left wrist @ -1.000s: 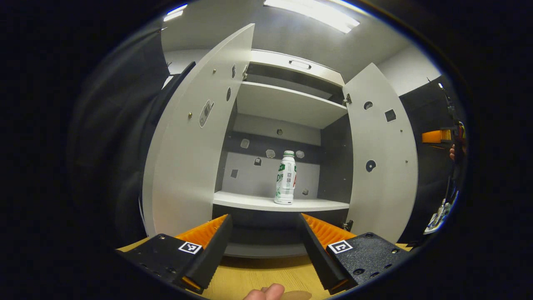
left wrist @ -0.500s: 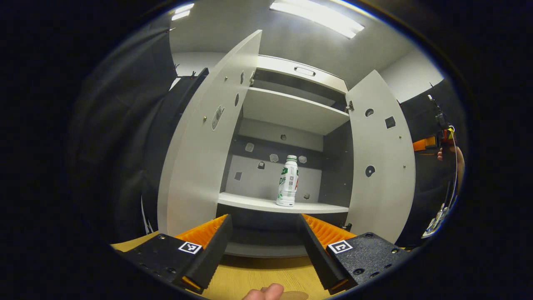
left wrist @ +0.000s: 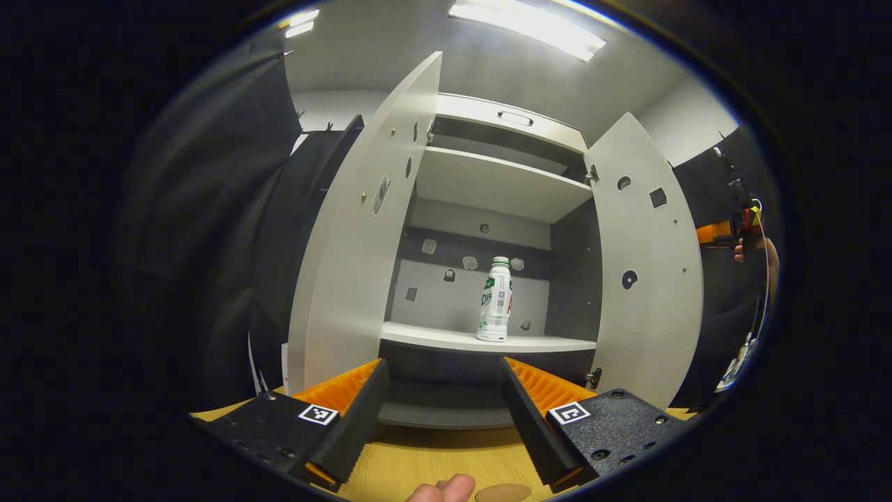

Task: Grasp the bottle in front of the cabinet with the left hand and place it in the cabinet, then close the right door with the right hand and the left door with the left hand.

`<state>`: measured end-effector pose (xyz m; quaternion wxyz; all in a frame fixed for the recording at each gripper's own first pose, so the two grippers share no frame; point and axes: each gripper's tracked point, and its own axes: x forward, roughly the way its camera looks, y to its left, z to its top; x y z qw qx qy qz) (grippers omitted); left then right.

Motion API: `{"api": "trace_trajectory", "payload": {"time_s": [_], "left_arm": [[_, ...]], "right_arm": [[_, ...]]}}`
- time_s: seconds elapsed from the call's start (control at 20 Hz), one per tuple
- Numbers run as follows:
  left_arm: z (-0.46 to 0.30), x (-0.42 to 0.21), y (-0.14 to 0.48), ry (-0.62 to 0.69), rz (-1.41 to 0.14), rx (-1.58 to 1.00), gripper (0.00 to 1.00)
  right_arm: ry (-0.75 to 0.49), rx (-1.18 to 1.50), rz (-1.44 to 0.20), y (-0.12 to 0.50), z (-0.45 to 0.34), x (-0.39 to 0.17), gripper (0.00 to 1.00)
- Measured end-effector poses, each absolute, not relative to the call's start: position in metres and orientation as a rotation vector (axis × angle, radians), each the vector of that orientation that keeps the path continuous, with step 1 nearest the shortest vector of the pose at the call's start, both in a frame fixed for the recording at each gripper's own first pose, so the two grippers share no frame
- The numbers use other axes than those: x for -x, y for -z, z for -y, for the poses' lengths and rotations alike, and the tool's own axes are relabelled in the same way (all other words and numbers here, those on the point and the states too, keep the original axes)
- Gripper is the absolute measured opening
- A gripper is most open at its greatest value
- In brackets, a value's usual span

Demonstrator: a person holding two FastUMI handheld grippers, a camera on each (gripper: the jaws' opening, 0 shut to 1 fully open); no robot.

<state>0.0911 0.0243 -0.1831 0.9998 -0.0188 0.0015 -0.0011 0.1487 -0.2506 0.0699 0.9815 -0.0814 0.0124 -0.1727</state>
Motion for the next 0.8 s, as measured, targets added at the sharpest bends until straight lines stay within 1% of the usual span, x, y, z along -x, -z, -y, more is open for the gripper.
{"api": "trace_trajectory", "payload": {"time_s": [0.15, 0.4, 0.8], "left_arm": [[-0.023, -0.092, 0.182, 0.017, -0.004, 0.055, 0.95], [-0.02, -0.093, 0.179, 0.018, -0.002, 0.04, 0.95], [0.008, -0.101, 0.159, 0.07, 0.009, 0.057, 0.95]], "right_arm": [[0.349, 0.132, -0.026, -0.067, 0.245, -0.151, 0.94], [0.352, 0.16, -0.027, -0.066, 0.233, -0.152, 0.94], [0.259, 0.144, -0.043, -0.055, 0.184, -0.169, 0.94]]}}
